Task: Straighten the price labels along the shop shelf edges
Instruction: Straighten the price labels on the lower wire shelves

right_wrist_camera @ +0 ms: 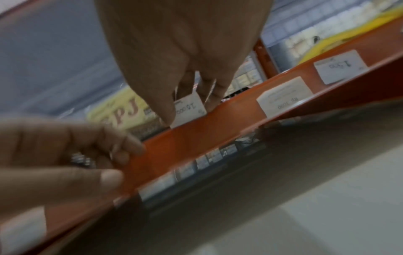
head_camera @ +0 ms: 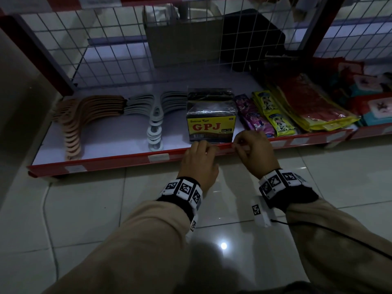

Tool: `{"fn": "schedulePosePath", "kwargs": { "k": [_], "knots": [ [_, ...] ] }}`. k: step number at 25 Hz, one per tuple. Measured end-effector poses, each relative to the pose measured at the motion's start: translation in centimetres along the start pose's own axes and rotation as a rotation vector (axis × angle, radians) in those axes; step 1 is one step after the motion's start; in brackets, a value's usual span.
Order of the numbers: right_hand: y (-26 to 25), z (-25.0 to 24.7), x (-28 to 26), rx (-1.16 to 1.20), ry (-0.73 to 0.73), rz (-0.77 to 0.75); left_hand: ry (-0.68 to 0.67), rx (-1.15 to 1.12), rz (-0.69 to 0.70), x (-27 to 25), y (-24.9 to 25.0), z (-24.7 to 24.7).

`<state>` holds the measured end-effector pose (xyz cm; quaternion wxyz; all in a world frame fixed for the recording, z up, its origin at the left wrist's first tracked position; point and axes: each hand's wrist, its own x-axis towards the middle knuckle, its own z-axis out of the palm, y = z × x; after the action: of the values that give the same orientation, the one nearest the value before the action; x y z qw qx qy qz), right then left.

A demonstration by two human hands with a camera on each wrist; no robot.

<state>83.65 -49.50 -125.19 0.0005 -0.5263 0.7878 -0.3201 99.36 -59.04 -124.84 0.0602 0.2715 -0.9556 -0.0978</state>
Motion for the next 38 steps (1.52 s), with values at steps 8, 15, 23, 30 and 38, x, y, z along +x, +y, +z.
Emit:
{"fn": "schedulePosePath", "kwargs": {
  "k": [8, 15, 23, 30, 38],
  "knots": [
    [-3.1, 0.1, 0.1, 0.778, 0.062, 0.300, 0.108, -0.374, -0.108, 0.4, -0.5, -0.3],
    [-3.9, -0.1, 0.1, 0.574, 0.013, 0.161, 0.099, -0.294, -0.068, 0.6, -0.8, -0.5],
    [-2.3, -0.4, 0.3, 0.344, 0.103, 0.180, 0.081, -0.135, -0.039, 0.0, -1.6, -1.4],
    [-2.6, 1.3, 0.2, 0.143, 0.057, 0.054, 0.050, -0.174, -0.096, -0.1, -1.8, -1.7],
    [-2.5, 1.6, -0.3, -0.091, -0.062, -0.069, 0.006, -0.012, -0.039, 0.3, -2.1, -1.1]
  ]
}}
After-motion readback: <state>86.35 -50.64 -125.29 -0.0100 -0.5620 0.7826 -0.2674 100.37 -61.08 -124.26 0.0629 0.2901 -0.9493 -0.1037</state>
